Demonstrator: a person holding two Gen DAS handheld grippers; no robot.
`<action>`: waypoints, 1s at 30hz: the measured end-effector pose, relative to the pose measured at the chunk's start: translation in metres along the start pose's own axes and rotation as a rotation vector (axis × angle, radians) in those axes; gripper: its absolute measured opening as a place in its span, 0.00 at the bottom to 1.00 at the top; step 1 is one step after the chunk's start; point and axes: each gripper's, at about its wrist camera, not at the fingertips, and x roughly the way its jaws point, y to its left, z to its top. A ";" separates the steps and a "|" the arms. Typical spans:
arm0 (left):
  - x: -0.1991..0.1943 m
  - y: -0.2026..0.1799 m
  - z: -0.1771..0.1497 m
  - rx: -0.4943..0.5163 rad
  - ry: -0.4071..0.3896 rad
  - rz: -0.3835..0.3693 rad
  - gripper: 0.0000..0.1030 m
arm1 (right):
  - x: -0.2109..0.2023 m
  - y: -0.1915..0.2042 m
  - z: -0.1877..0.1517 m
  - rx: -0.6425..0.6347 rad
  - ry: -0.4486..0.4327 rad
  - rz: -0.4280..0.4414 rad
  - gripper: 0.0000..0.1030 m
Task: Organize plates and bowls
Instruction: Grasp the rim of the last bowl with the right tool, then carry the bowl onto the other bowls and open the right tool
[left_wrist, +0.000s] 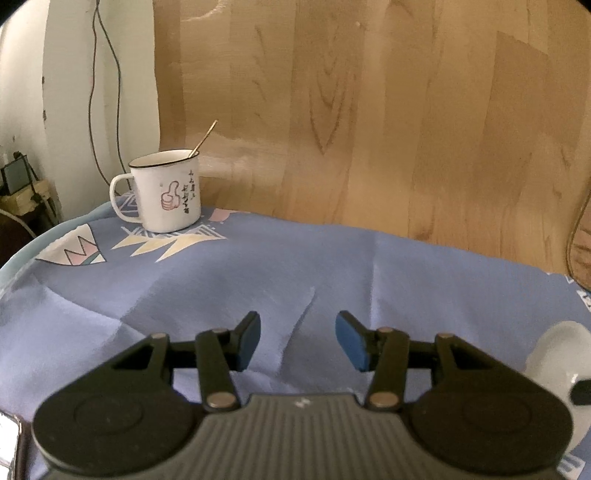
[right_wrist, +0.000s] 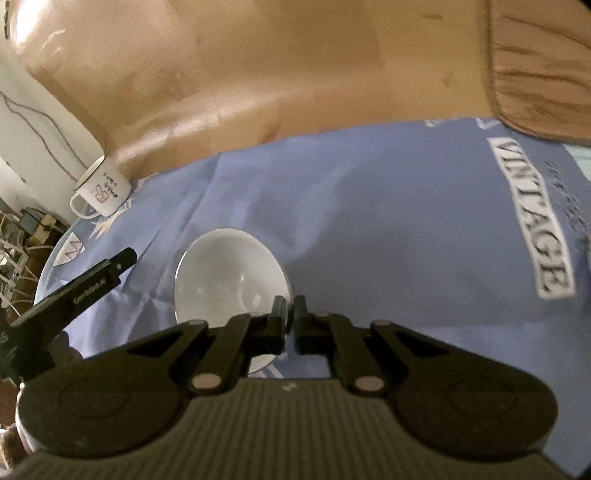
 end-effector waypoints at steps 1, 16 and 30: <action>0.000 -0.001 -0.001 0.007 0.002 0.002 0.45 | -0.002 -0.002 -0.002 0.000 -0.003 -0.003 0.06; 0.003 -0.008 -0.005 0.050 0.009 0.022 0.46 | -0.013 0.002 -0.007 -0.064 -0.095 -0.063 0.28; 0.000 -0.009 -0.004 0.056 0.000 0.010 0.47 | 0.006 -0.003 -0.008 0.087 0.006 -0.003 0.25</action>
